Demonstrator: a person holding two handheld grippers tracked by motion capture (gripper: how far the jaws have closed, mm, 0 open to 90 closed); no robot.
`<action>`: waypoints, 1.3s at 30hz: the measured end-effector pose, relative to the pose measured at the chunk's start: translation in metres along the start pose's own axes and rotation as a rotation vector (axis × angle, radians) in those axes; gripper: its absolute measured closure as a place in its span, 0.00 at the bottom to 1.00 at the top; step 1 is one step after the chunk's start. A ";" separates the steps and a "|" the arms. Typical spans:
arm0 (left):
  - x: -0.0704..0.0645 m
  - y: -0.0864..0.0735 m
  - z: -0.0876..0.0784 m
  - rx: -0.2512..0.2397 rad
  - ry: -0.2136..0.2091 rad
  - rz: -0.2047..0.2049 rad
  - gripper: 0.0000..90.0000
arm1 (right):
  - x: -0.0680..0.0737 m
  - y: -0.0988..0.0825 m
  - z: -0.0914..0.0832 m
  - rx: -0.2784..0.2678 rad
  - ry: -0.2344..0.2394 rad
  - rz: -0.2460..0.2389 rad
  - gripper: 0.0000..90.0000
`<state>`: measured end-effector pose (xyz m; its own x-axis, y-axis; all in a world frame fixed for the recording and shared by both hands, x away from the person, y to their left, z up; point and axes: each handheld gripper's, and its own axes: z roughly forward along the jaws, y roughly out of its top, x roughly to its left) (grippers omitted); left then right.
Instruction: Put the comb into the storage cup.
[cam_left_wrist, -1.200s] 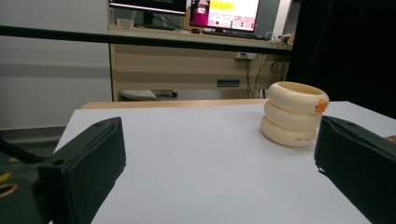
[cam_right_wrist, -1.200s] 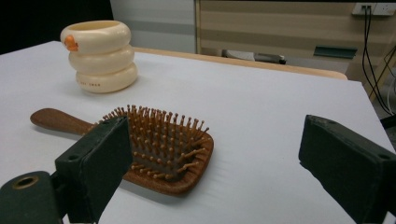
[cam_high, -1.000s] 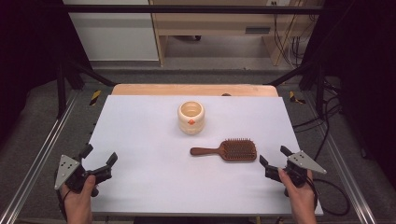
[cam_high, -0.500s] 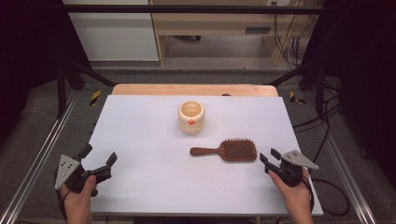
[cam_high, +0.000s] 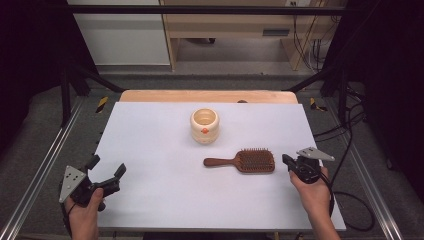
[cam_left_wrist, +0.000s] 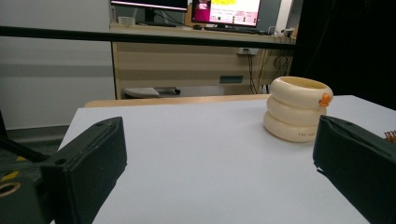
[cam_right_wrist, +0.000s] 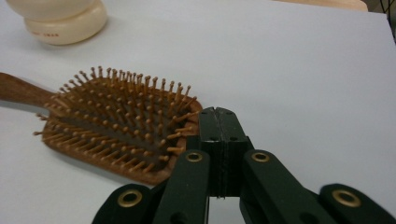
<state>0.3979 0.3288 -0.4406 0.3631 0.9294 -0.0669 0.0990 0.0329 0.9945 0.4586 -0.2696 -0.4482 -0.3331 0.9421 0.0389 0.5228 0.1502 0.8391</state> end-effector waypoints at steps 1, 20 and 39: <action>0.000 0.000 0.000 -0.001 0.001 0.000 0.03 | -0.001 0.002 0.002 0.006 -0.006 -0.004 1.00; -0.004 -0.002 0.005 0.014 -0.008 0.012 0.03 | -0.024 0.004 0.055 0.141 -0.030 0.027 1.00; -0.002 -0.001 0.003 0.006 -0.001 0.004 0.04 | -0.014 0.007 0.065 0.172 0.003 0.015 1.00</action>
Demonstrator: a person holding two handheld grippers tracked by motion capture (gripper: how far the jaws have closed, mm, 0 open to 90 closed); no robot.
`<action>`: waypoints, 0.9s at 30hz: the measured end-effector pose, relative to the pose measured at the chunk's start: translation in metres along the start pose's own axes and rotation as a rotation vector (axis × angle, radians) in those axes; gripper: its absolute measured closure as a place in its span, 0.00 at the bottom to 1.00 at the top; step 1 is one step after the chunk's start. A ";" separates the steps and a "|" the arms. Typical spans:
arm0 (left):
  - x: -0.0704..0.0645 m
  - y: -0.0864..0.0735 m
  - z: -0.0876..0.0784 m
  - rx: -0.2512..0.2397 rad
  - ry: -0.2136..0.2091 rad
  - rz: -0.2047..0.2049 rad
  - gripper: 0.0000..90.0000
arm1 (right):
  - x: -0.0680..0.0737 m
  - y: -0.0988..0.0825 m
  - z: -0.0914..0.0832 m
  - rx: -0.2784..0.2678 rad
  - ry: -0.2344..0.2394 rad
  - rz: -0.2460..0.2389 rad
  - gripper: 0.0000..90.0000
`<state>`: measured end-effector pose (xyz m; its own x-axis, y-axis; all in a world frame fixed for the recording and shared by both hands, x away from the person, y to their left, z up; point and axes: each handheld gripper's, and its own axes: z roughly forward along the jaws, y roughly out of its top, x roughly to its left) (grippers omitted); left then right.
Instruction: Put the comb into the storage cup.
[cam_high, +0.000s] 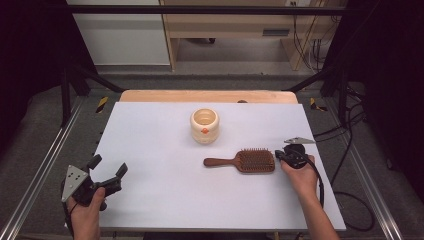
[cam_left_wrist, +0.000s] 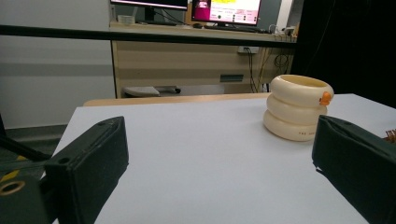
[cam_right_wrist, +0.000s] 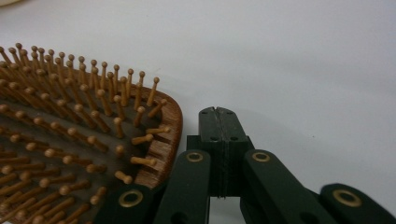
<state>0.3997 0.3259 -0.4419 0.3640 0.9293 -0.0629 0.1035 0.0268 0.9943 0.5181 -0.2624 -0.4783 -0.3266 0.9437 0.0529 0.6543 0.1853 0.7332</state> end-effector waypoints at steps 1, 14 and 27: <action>0.000 0.000 0.000 0.000 0.000 0.001 0.04 | 0.001 0.000 0.000 -0.004 0.002 -0.004 1.00; 0.001 0.000 0.001 0.005 0.005 0.001 0.04 | 0.006 0.001 0.002 -0.020 0.002 -0.013 1.00; 0.001 0.000 0.000 0.004 0.006 0.001 0.04 | 0.006 -0.001 -0.002 0.006 -0.002 -0.009 1.00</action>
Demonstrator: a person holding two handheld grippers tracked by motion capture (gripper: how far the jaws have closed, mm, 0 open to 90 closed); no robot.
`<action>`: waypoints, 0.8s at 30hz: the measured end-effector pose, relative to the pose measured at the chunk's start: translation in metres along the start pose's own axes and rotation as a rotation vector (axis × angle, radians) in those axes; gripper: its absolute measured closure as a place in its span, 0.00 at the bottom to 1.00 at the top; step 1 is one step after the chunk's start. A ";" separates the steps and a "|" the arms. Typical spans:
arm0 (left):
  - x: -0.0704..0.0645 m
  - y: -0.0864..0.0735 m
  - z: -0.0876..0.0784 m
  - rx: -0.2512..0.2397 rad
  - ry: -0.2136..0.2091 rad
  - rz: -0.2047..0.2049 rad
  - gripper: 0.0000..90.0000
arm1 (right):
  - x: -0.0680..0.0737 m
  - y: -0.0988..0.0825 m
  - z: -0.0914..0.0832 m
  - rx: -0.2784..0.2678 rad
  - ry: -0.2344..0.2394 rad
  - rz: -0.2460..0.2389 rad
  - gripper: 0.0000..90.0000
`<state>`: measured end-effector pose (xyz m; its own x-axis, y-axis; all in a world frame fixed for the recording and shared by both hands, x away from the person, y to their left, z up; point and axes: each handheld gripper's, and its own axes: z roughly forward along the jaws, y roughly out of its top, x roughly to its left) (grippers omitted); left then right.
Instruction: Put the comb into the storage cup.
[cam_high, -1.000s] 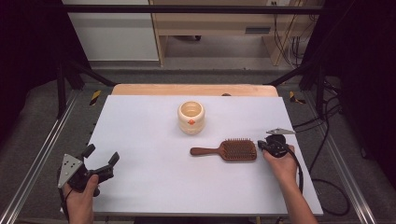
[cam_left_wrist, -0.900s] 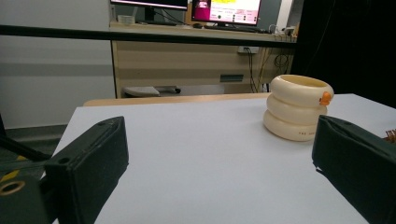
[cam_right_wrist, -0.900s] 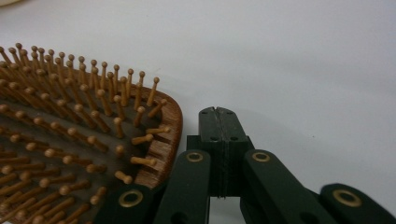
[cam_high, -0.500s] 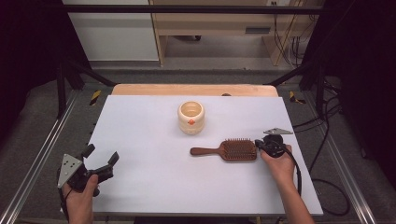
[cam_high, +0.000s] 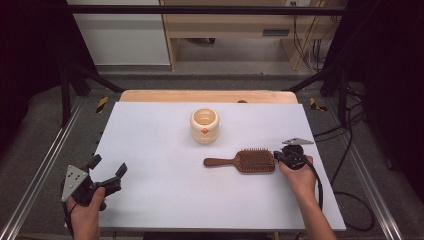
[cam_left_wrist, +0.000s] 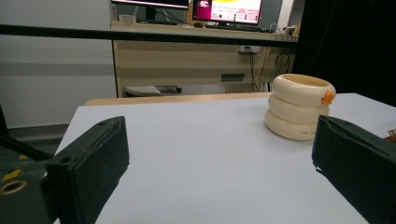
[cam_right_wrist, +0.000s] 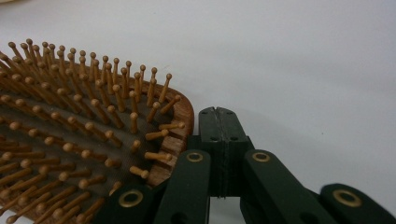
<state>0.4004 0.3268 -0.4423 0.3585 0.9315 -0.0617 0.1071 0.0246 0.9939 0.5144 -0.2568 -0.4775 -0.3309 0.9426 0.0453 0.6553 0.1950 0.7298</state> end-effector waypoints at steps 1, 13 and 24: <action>0.000 0.000 0.000 0.000 0.000 0.000 0.04 | 0.000 -0.001 -0.001 -0.001 -0.002 0.005 1.00; -0.001 0.000 0.000 0.001 0.000 0.002 0.04 | 0.007 -0.007 -0.010 -0.010 0.012 0.016 1.00; -0.002 0.000 0.001 0.005 -0.002 0.008 0.04 | 0.011 -0.003 -0.002 -0.013 0.015 0.019 1.00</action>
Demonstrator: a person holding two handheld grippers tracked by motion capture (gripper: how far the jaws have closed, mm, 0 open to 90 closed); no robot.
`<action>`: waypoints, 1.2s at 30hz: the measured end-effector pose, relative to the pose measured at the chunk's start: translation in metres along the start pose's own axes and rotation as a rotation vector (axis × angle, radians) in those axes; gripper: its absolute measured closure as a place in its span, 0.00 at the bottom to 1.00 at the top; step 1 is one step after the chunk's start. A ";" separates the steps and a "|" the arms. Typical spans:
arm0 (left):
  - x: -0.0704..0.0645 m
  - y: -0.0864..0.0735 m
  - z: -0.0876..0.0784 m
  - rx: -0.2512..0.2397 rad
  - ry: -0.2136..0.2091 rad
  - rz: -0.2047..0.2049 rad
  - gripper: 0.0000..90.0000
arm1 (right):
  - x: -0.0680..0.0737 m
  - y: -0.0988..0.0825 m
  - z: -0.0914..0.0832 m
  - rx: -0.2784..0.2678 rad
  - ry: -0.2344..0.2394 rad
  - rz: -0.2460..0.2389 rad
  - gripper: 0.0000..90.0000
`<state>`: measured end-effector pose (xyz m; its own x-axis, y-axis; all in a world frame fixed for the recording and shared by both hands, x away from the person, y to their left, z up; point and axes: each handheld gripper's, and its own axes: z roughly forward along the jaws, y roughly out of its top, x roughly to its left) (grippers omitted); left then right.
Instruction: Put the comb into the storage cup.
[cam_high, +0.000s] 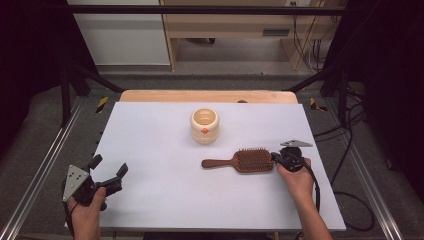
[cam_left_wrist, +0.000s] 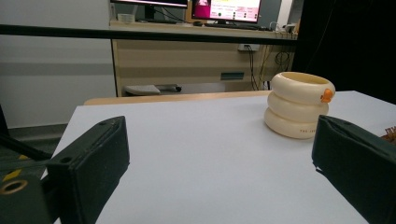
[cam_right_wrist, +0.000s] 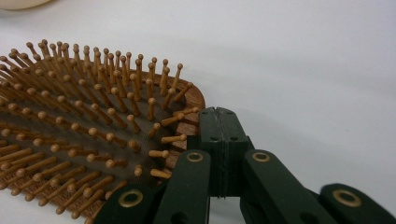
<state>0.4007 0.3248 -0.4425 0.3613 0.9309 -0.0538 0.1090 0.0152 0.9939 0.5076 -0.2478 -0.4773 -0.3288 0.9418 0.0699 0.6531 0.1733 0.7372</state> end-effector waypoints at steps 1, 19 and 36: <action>0.000 0.000 0.000 0.000 0.000 0.001 0.04 | 0.003 0.001 0.001 0.001 0.007 -0.004 1.00; 0.000 0.000 0.000 0.001 -0.003 -0.003 0.04 | 0.060 0.025 0.027 0.006 0.084 -0.114 1.00; 0.000 0.000 0.000 0.004 -0.005 -0.004 0.04 | 0.100 0.036 0.042 0.011 0.134 -0.189 1.00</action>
<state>0.4011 0.3249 -0.4428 0.3654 0.9290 -0.0584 0.1145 0.0174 0.9933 0.5266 -0.1349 -0.4719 -0.5330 0.8458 0.0202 0.5782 0.3468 0.7385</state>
